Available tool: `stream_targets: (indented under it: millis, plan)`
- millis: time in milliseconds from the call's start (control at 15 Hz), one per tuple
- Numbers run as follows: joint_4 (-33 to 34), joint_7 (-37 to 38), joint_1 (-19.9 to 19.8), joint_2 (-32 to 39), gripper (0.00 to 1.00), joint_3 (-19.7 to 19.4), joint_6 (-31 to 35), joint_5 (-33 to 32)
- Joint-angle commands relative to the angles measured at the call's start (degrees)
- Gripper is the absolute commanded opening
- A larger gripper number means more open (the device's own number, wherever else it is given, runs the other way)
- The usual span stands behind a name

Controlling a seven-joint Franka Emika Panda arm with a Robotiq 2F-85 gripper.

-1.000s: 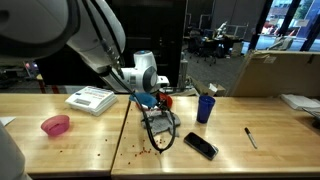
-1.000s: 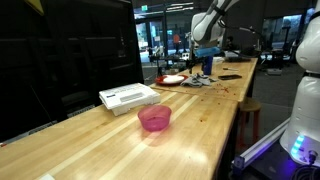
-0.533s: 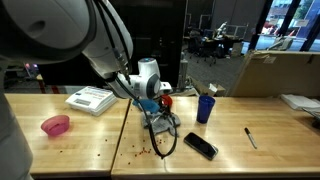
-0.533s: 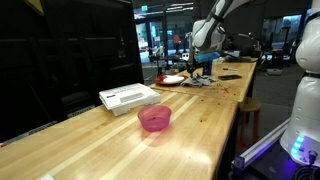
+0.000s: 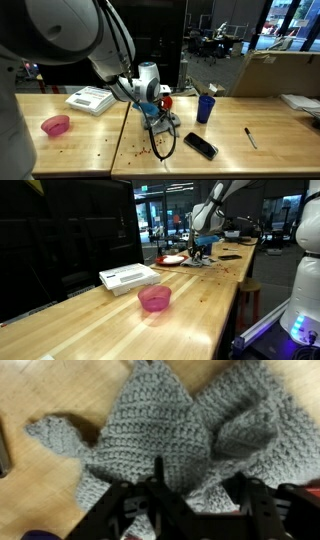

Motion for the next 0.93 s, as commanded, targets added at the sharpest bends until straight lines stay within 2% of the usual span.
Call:
stream_targets:
  millis: [0,267,600,733,867]
  plan:
    - [-0.81,-1.17,0.69,-0.02,0.28,-0.61,1.33,1.79]
    - [-1.12,-1.73,0.61,0.15,0.0,-0.55,1.58,3.43]
    - [-1.46,-2.32,0.65,0.12,0.01,-0.67,0.99,5.13]
    - [-1.4,-2.4,0.77,-0.08,0.31,-0.71,0.29,4.71]
    - [-1.31,-2.82,0.82,-0.22,0.41,-0.71,0.38,4.28]
